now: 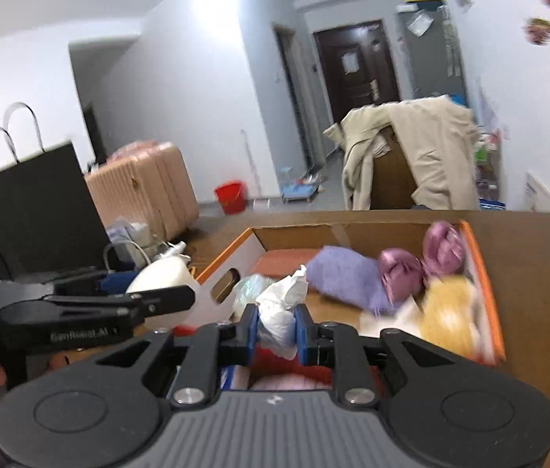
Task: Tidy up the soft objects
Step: 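Carry the foam cylinder and tissue ball into the box and open both grippers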
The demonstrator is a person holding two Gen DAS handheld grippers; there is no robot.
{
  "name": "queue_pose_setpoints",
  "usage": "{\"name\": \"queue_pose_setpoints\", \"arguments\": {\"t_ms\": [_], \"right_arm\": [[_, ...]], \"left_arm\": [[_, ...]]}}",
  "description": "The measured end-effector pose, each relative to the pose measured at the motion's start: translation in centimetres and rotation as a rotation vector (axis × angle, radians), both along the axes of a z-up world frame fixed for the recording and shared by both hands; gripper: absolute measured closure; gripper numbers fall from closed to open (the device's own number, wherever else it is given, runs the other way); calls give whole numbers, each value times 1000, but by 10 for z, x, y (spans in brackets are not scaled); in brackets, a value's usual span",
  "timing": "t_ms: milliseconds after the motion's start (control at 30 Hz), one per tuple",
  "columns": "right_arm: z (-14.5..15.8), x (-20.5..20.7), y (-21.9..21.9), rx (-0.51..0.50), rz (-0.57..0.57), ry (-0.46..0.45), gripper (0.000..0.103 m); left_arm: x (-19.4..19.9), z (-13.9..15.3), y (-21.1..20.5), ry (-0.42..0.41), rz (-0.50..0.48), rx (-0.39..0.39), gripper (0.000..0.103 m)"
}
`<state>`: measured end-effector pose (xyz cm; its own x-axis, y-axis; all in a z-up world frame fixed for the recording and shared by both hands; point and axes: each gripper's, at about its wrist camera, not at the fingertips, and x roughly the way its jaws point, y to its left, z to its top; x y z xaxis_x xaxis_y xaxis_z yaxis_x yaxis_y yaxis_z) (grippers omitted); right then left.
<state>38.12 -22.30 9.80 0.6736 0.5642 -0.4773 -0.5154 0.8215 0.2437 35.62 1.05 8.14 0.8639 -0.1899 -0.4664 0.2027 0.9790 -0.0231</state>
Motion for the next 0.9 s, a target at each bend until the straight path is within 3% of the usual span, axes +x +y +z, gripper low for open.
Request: {"name": "queue_pose_setpoints", "arguments": {"t_ms": [167, 200, 267, 333, 433, 600, 733, 900], "right_arm": [[-15, 90, 40, -21, 18, 111, 83], [-20, 104, 49, -35, 20, 130, 80], [-31, 122, 66, -69, 33, 152, 78], [-38, 133, 79, -81, 54, 156, 65], [-41, 139, 88, -73, 61, 147, 54], [-27, 127, 72, -48, 29, 105, 53], [-10, 89, 43, -27, 3, 45, 46], [-15, 19, 10, -53, -27, -10, 41]], "left_arm": [[53, -26, 0, 118, 0, 99, 44], [56, -32, 2, 120, 2, 95, 36], [59, -42, 8, 141, -22, 69, 30], [60, -47, 12, 139, -36, 56, 24], [58, -46, 17, 121, -23, 36, 23], [39, -24, 33, 58, 23, 3, 19], [6, -9, 38, 12, 56, 3, 17], [-45, -11, 35, 1, 89, -30, 15]]}}
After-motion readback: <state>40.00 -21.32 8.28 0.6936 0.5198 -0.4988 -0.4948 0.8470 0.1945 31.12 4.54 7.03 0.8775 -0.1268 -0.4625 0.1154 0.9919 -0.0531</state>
